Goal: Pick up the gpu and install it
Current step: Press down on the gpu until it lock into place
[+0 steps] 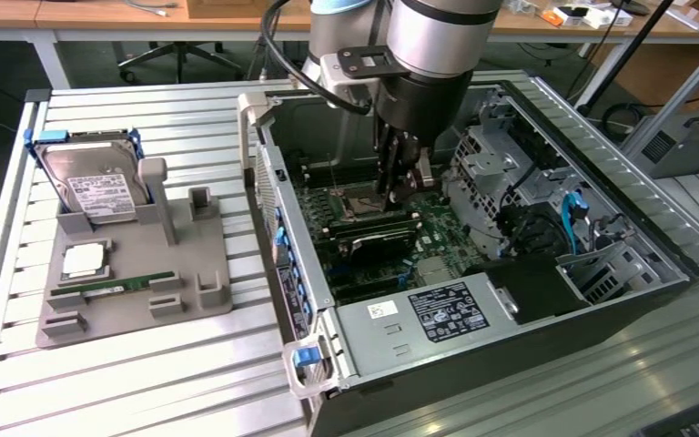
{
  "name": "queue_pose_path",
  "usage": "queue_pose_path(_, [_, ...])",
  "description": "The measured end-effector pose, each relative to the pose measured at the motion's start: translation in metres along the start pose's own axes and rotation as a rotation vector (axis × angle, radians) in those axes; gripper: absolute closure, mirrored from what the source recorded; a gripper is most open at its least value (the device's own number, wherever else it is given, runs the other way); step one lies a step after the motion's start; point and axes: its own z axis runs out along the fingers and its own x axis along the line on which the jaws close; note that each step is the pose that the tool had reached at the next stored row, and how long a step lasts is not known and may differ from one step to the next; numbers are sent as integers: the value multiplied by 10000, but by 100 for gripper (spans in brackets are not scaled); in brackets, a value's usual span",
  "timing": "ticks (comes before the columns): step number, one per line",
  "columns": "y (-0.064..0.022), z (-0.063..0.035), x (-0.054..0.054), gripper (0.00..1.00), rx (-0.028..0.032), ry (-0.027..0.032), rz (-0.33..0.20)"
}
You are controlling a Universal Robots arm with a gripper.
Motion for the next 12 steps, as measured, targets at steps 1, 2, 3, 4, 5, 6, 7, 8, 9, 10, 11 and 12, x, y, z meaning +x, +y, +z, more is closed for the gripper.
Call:
queue_pose_path(1, [0, 0, 0, 67, 0, 1, 0])
queue_pose_path(2, [0, 0, 0, 67, 0, 0, 0])
queue_pose_path(3, [0, 0, 0, 67, 0, 0, 0])
queue_pose_path(4, [0, 0, 0, 67, 0, 0, 0])
queue_pose_path(5, [0, 0, 0, 67, 0, 0, 0])
queue_pose_path(6, [0, 0, 0, 67, 0, 0, 0])
queue_pose_path(7, [0, 0, 0, 67, 0, 1, 0])
queue_pose_path(8, [0, 0, 0, 68, 0, 0, 0])
queue_pose_path(9, [0, 0, 0, 87, 0, 0, 0])
queue_pose_path(10, [0, 0, 0, 89, 0, 0, 0])
queue_pose_path(11, [27, 9, -11, 89, 0, 1, 0])
queue_pose_path(12, [70, 34, -37, 89, 0, 4, 0])
